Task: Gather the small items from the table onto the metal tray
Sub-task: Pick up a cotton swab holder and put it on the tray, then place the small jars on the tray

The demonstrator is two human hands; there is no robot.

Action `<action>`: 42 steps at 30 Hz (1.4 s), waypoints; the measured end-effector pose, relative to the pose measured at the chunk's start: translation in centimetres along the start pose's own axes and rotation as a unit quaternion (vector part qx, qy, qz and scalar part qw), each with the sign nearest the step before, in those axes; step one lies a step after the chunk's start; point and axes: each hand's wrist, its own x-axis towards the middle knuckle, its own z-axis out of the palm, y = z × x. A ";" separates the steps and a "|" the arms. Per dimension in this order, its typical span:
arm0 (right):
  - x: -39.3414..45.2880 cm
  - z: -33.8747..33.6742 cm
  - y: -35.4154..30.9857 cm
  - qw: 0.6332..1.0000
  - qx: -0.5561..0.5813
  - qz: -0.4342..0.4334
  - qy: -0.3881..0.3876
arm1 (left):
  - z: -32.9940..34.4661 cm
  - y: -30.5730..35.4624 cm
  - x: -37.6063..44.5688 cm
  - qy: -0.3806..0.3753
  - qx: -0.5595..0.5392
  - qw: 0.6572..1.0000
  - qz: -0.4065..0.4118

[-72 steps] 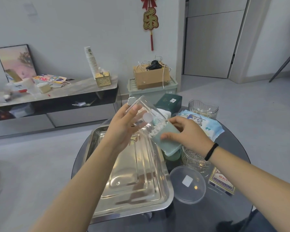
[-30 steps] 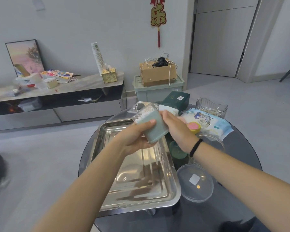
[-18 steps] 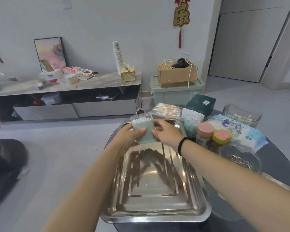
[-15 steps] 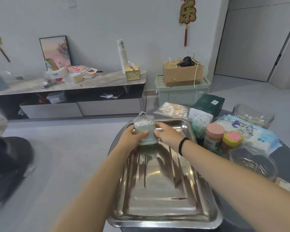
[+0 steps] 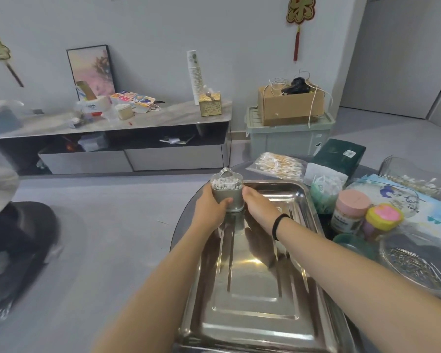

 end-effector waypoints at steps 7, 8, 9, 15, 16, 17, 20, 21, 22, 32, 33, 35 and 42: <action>-2.6 -1.9 -1.4 0.997 -0.068 -0.024 0.015 | -0.6 2.5 -2.3 0.028 0.027 0.999 -0.007; -3.1 -2.4 -1.6 0.996 -0.081 -0.035 0.021 | -0.7 3.1 -3.0 0.032 0.037 0.999 0.006; -3.7 -2.9 -1.8 0.994 -0.095 -0.048 0.030 | -0.7 3.8 -3.8 0.036 0.045 0.998 0.023; -8.7 -7.7 -1.3 0.942 -0.281 -0.150 0.104 | 1.7 8.6 -7.6 0.061 0.144 0.978 0.140; -9.5 -8.9 -1.0 0.929 -0.312 -0.158 0.119 | 2.5 9.3 -7.9 0.047 0.155 0.975 0.155; -10.2 -10.1 -0.8 0.916 -0.338 -0.166 0.136 | 3.4 10.1 -8.2 0.028 0.158 0.973 0.166; -11.3 -13.6 -0.2 0.873 -0.427 -0.152 0.180 | 6.5 12.0 -8.7 -0.020 0.148 0.972 0.183; -11.4 -14.4 0.1 0.855 -0.462 -0.137 0.190 | 7.4 12.5 -8.7 -0.033 0.145 0.971 0.187; -11.4 -15.2 0.4 0.838 -0.494 -0.119 0.199 | 8.4 12.8 -8.7 -0.046 0.143 0.970 0.191; -11.3 -19.3 2.1 0.896 -0.423 -0.023 0.132 | 13.5 15.2 -6.4 -0.198 0.308 0.880 0.303; -11.3 -19.4 2.1 0.902 -0.415 -0.015 0.123 | 13.6 15.3 -6.3 -0.199 0.322 0.873 0.307; -11.3 -19.6 2.1 0.908 -0.399 -0.005 0.123 | 13.6 15.5 -6.1 -0.203 0.330 0.870 0.305; -12.1 -20.0 0.8 0.911 -0.358 -0.060 0.194 | 10.5 15.8 -6.7 -0.189 0.196 0.922 0.277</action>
